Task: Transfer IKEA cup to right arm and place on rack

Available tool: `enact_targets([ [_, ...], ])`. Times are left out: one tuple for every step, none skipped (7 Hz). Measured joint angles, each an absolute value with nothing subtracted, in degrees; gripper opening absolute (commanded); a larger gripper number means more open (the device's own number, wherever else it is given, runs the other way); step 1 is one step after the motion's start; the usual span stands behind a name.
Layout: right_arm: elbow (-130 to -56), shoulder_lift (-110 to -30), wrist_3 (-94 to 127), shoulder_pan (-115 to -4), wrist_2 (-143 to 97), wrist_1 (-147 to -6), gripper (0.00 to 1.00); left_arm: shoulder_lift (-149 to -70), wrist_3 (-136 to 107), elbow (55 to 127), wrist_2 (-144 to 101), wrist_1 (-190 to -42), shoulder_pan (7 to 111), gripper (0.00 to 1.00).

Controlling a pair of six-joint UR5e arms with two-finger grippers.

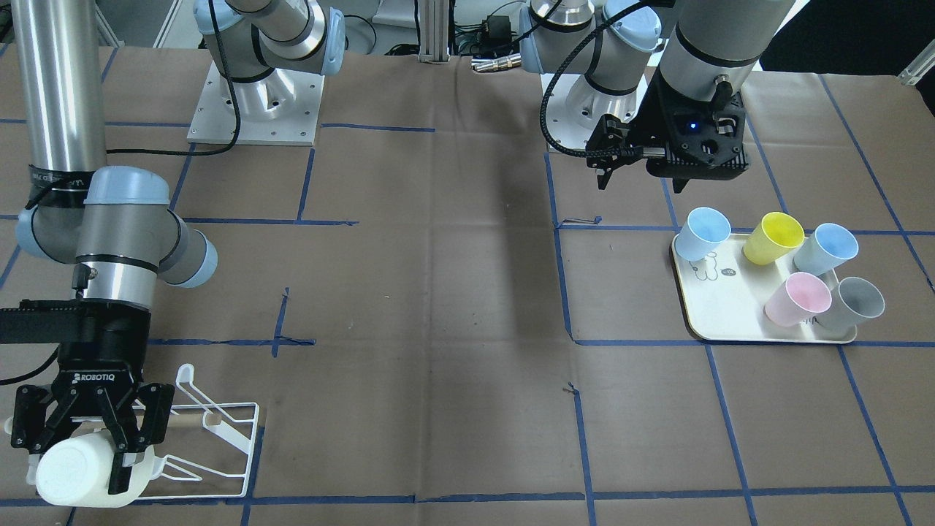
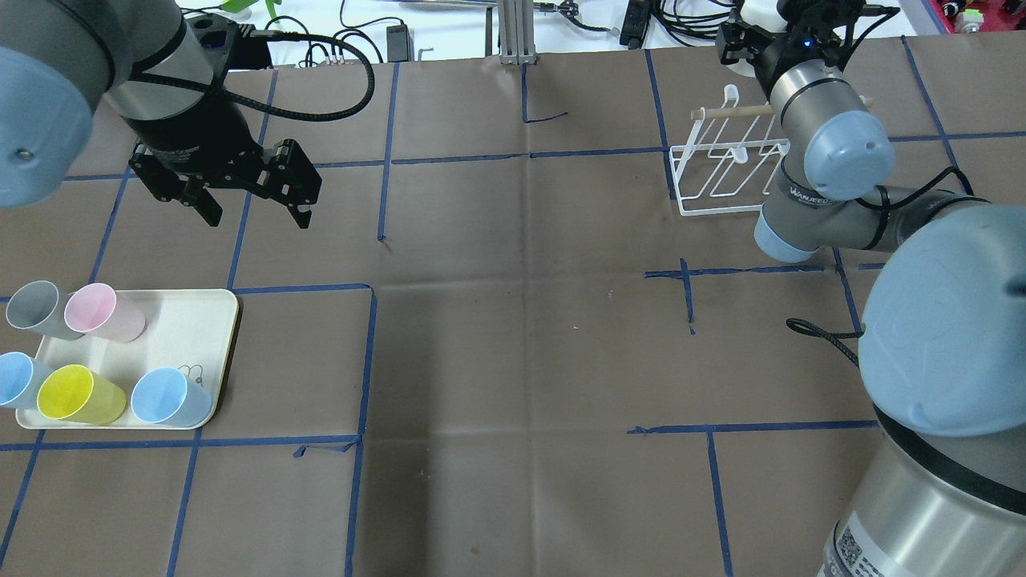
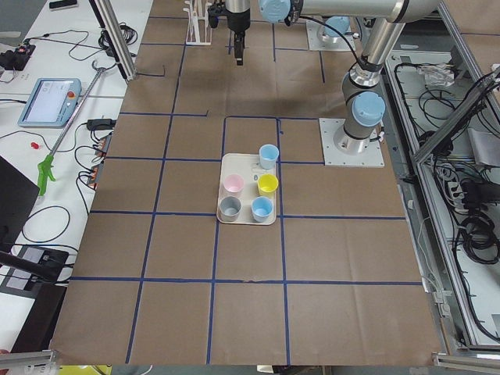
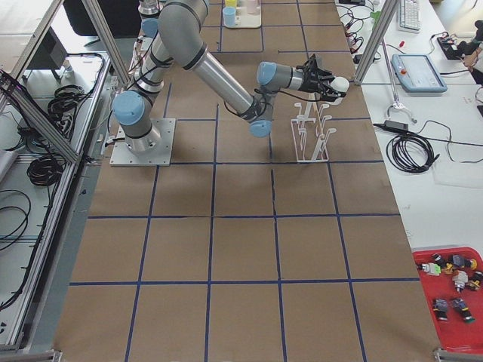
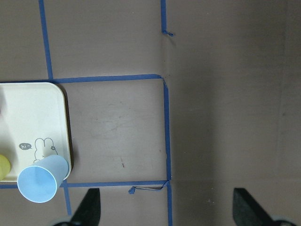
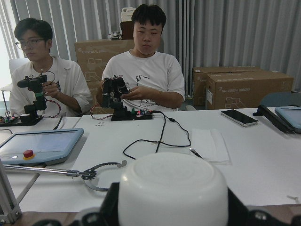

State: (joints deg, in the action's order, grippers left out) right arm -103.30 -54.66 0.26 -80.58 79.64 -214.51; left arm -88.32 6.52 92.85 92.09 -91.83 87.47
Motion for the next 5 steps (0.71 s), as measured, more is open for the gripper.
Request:
enact_targets([
  [-103.38,-53.92,0.32,-80.59,79.53,-214.64,0.09,-86.68,10.80,96.22,92.08,-90.15,83.38,0.99],
  [-103.52,-53.53,0.34,-80.65,79.45,-214.67,0.09,-84.86,16.02,100.01,92.08,-88.27,78.61,0.99],
  [-103.77,-53.36,0.35,-80.74,79.35,-214.63,0.09,-82.99,20.18,103.73,92.07,-86.70,74.37,0.99],
  [-104.17,-53.17,0.33,-80.81,79.26,-214.60,0.09,-81.26,23.60,107.36,92.14,-84.74,70.61,0.99],
  [-104.54,-52.84,0.31,-80.87,79.19,-214.61,0.10,-80.20,26.79,110.16,92.27,-82.66,67.38,0.99],
])
